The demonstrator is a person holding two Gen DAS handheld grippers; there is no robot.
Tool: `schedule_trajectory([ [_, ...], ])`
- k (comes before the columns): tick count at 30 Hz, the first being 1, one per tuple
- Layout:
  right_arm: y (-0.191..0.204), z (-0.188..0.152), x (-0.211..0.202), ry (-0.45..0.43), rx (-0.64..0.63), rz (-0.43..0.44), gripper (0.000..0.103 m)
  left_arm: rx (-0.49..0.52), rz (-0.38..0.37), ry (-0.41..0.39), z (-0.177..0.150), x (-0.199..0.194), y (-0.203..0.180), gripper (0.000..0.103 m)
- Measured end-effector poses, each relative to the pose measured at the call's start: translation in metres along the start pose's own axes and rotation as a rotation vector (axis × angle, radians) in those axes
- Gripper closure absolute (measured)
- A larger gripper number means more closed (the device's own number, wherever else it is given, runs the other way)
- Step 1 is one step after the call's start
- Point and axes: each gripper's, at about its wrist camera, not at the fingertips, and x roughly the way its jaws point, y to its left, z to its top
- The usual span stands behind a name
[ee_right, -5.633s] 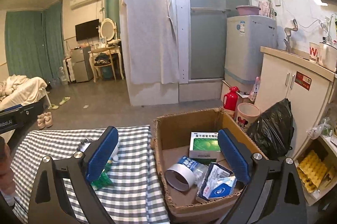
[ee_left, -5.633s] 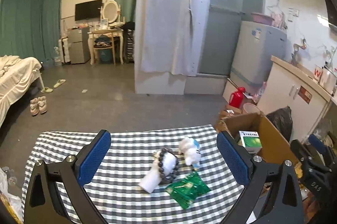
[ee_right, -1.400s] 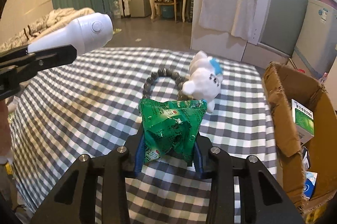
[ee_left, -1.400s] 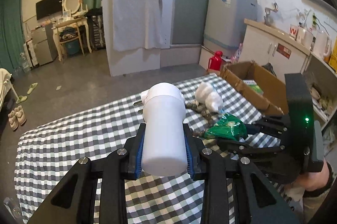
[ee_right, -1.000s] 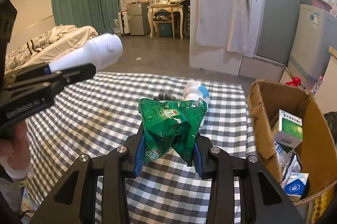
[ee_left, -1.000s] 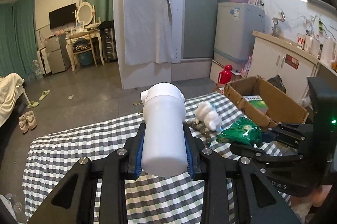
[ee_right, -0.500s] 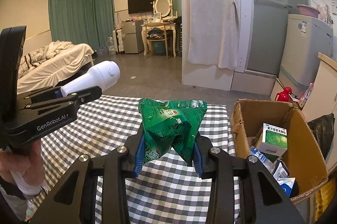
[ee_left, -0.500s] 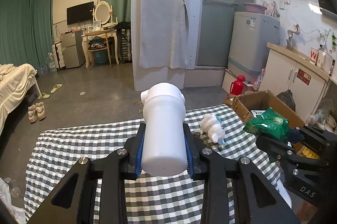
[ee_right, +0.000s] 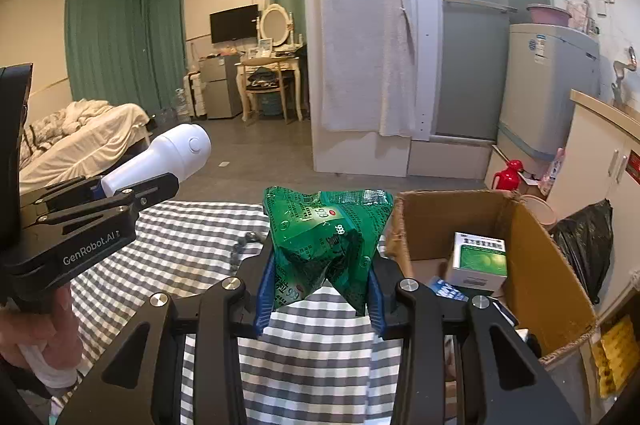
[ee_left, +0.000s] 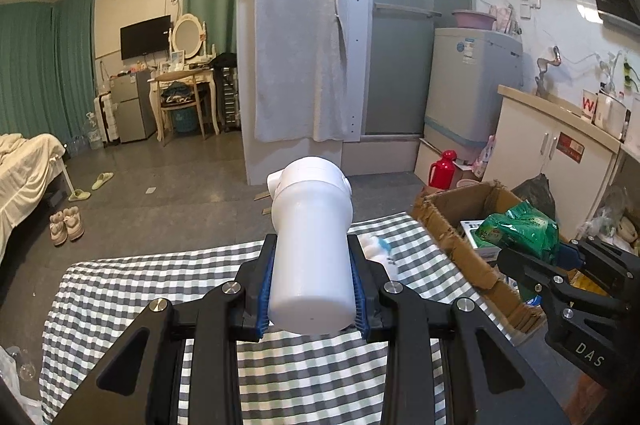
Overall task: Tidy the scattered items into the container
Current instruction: 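Lift the white bottle and green packet with both grippers and carry them over the box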
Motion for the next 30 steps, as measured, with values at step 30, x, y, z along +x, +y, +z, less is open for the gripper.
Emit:
schedule_trajectory([
  [30,-0.139,-0.013,-0.021,0.063,0.172,-0.283,0.066,0.165,-0.307,0.097,0.021,0.048,-0.153,0.071],
])
